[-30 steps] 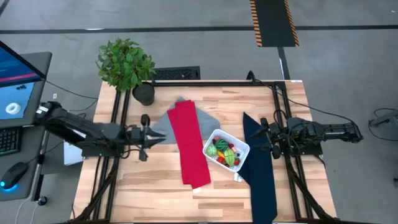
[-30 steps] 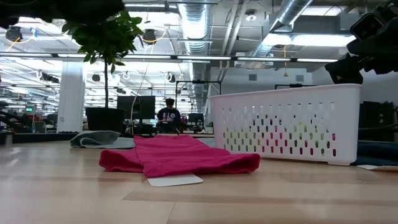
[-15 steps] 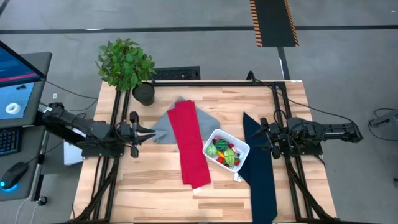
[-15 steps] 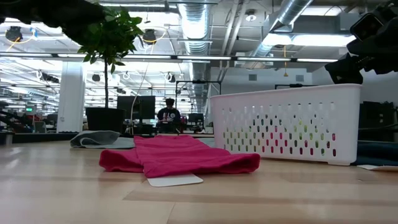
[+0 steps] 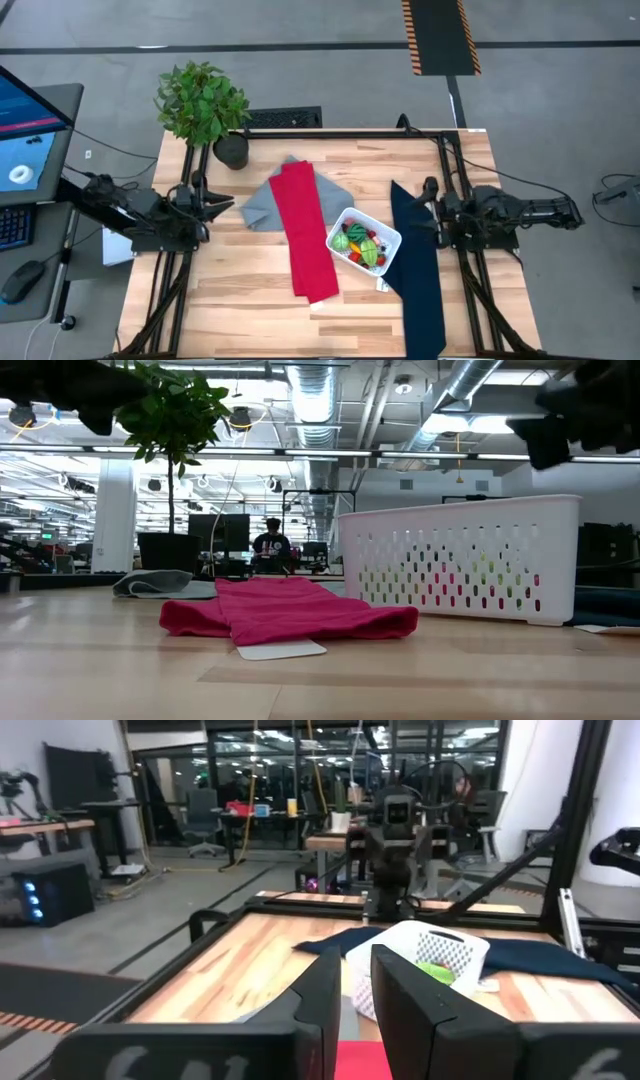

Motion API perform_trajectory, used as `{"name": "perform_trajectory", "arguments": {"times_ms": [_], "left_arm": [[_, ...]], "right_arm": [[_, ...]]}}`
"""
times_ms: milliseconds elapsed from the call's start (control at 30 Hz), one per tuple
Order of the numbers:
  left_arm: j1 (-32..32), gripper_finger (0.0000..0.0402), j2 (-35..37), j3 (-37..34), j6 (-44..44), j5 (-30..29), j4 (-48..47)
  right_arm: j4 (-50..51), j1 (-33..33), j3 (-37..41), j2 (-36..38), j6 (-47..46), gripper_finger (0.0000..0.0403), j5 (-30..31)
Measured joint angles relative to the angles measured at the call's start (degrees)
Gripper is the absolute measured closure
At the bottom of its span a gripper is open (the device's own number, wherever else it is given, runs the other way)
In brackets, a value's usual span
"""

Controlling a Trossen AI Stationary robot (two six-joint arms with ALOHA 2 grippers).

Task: Pick and placing Produce into tupperware
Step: Return to Home Position

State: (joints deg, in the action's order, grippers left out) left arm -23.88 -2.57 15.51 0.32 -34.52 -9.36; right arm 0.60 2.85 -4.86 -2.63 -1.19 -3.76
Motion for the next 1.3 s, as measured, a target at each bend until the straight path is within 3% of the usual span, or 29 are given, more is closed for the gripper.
{"name": "perform_trajectory", "arguments": {"times_ms": [100, 233, 433, 567, 633, 767, 1033, 1200, 1300], "left_arm": [[0.02, 0.0352, 2.59, 0.02, 0.68, -0.69, -1.77], [0.04, 0.0352, 2.35, -0.09, 3.2, -0.72, -1.64], [0.09, 0.0352, 2.33, -0.25, 1.17, -2.87, -1.48], [0.09, 0.0352, 2.43, -5.85, -0.41, -4.7, 7.46], [0.09, 0.0352, 2.4, -8.48, 1.55, -6.52, 10.77], [0.08, 0.0352, 2.34, -10.69, 1.73, -9.69, 12.06], [0.04, 0.0352, 2.36, -12.4, 1.17, -8.28, 6.95], [-0.46, 0.0352, 2.07, -14.32, 4.85, -7.37, 12.85], [-0.52, 0.0352, 2.36, -14.91, 7.03, -10.44, 14.42]], "right_arm": [[-3.92, -0.02, 0.0, 0.13, 5.31, 0.0138, 2.37], [-3.57, -1.34, -0.04, 1.05, 7.52, 0.0138, 11.76], [-4.16, -2.87, -0.07, 2.47, 6.98, 0.0138, 5.91], [-11.44, -0.53, 1.99, 2.49, 5.72, 0.0138, 3.26], [-13.63, 1.11, 4.46, 2.45, 6.9, 0.0138, 6.09], [-7.57, 4.26, 4.48, 2.29, 6.57, 0.0138, 13.7], [-4.03, 8.06, 4.48, 2.45, 5.9, 0.0138, 19.04], [-3.75, 10.07, 4.5, 2.46, 5.6, 0.0138, 19.31], [-3.82, 10.72, 4.5, 2.34, 5.14, 0.0138, 20.14]]}}
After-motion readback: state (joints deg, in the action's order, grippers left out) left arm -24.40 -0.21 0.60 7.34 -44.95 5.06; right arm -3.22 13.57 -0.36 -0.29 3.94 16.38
